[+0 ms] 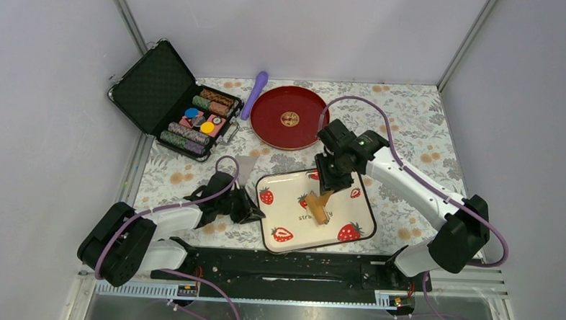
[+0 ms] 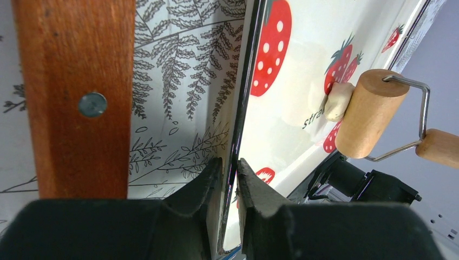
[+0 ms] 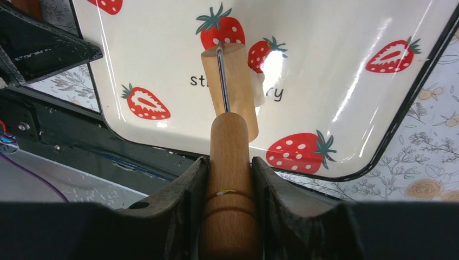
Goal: Roll out the dumpling wrappers from the dough
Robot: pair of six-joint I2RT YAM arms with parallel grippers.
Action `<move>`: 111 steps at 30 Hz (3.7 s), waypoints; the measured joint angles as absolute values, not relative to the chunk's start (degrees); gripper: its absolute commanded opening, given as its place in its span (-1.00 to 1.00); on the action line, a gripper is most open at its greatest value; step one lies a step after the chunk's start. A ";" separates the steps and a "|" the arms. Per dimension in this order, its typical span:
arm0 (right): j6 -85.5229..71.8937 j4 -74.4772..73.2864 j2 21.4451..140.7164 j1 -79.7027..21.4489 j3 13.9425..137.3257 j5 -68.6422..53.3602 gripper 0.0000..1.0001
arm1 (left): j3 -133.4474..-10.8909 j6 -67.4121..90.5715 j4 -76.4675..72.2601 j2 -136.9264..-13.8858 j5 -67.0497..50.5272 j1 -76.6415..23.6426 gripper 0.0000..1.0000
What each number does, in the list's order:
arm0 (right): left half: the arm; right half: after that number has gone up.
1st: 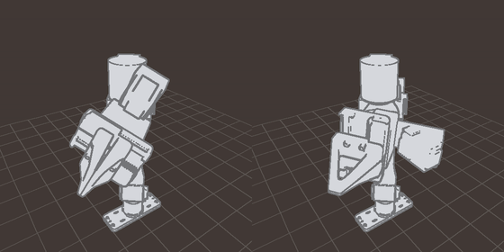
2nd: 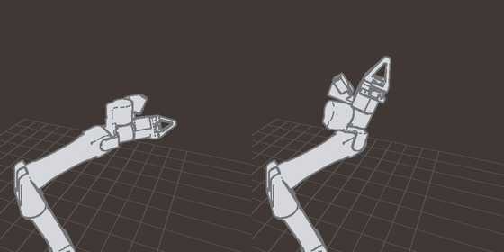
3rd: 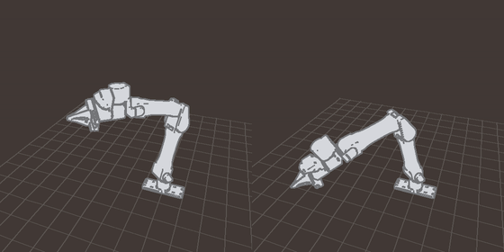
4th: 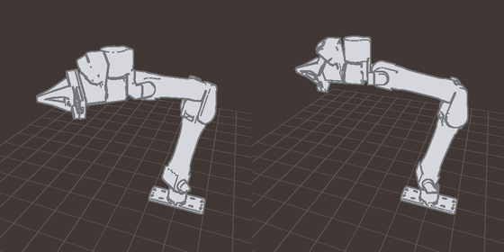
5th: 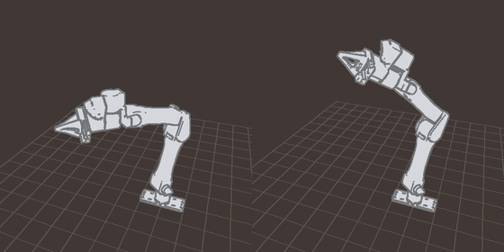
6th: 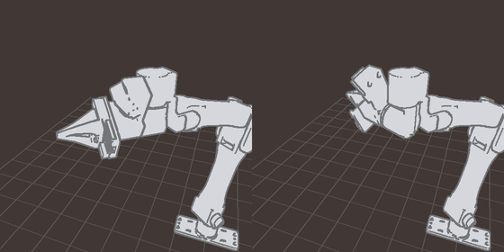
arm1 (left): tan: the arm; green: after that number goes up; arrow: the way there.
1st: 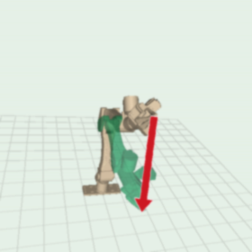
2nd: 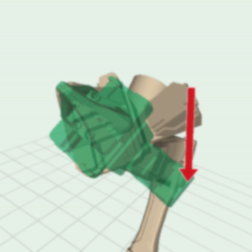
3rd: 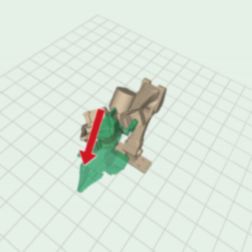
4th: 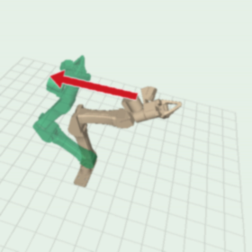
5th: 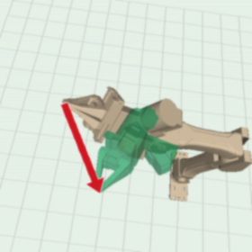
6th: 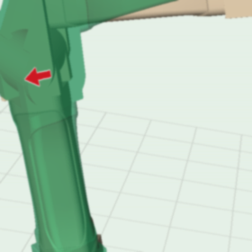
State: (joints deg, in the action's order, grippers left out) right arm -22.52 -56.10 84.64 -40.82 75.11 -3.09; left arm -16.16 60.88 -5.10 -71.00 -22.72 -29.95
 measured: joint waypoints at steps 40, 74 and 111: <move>-22.44 -39.13 79.31 -40.84 63.18 0.62 -1.00 | -16.49 60.45 -4.69 -71.37 -22.70 -30.06 -0.70; -17.21 -29.43 73.34 -41.04 56.73 -5.80 -1.00 | -12.60 60.31 1.74 -60.42 -20.36 -21.47 -1.00; -14.92 -43.20 86.94 -41.60 71.85 -5.67 -1.00 | -19.53 50.35 6.09 -67.70 -20.40 -19.66 -1.00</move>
